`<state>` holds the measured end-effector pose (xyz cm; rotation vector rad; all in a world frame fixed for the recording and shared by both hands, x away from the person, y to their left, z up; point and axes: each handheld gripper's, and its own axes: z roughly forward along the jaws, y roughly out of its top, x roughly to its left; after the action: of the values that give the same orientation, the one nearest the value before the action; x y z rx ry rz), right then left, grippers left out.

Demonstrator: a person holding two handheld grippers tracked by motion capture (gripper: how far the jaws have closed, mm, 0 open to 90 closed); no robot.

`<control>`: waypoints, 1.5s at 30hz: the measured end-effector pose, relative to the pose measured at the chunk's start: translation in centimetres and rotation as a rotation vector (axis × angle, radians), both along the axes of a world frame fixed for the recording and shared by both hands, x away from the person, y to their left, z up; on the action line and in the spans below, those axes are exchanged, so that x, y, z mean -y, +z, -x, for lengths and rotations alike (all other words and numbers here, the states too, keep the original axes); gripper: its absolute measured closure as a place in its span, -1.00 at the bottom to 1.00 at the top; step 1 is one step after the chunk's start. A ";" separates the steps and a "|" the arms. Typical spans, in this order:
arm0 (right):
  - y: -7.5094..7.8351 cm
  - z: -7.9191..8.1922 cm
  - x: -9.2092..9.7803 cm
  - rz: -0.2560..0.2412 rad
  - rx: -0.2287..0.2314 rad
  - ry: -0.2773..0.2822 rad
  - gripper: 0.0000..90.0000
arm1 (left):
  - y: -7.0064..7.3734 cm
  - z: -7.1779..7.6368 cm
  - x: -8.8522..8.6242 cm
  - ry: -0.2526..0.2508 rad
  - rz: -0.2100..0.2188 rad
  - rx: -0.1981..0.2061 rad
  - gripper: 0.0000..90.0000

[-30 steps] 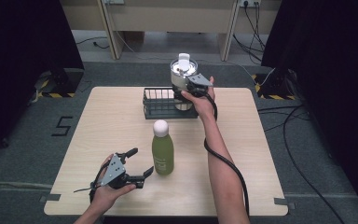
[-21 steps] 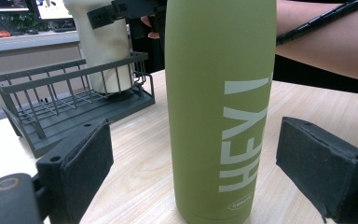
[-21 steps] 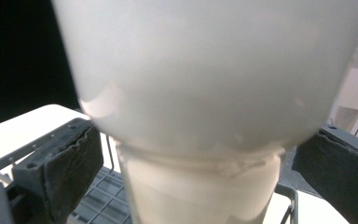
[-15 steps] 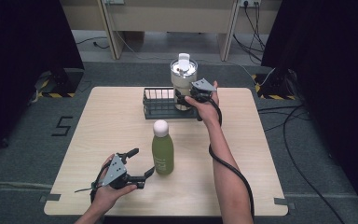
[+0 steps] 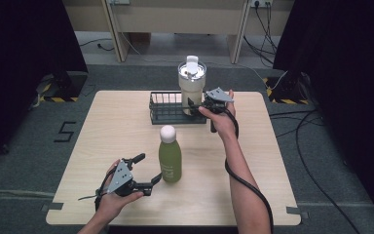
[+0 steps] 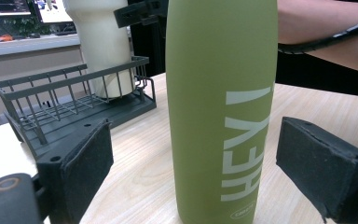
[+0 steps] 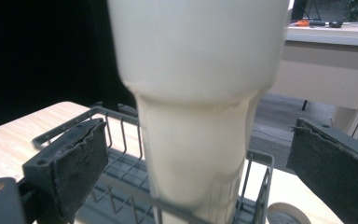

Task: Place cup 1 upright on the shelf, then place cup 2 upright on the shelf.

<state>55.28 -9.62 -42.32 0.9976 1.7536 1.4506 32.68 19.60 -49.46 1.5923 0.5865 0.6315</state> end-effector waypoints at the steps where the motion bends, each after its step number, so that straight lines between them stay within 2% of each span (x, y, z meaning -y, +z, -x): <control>1: 0.0 0.3 0.2 -0.005 -0.001 0.000 -0.87 | 0.0 0.0 0.0 -0.001 0.000 0.001 -0.78; 7: -0.2 2.3 1.4 -0.012 -0.003 0.000 -0.87 | 0.1 0.0 0.3 -0.008 0.001 0.006 -0.78; 15: -0.7 4.0 3.1 -0.007 -0.020 -0.015 -0.85 | 0.1 0.1 0.6 -0.022 0.001 0.004 -0.78; 25: -2.2 7.1 6.0 -0.006 -0.037 -0.065 -0.84 | 0.3 0.4 0.9 -0.037 0.001 0.014 -0.78; 27: -2.4 7.7 6.7 -0.031 -0.044 -0.076 -0.84 | 0.4 0.4 0.9 -0.037 0.001 0.015 -0.78; 30: -2.9 8.5 7.6 -0.041 -0.053 -0.094 -0.83 | 0.4 0.4 0.9 -0.033 0.006 0.014 -0.78; 39: -4.7 10.9 9.4 -0.023 -0.074 -0.108 -0.83 | 0.6 0.3 1.2 -0.030 0.004 0.017 -0.78; 45: -5.5 12.4 10.5 -0.008 -0.083 -0.127 -0.82 | 0.8 0.3 1.6 -0.047 0.004 0.026 -0.77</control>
<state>42.84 -20.07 -47.83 1.1669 1.7100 1.3550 32.38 17.96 -48.70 1.5875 0.5293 0.6143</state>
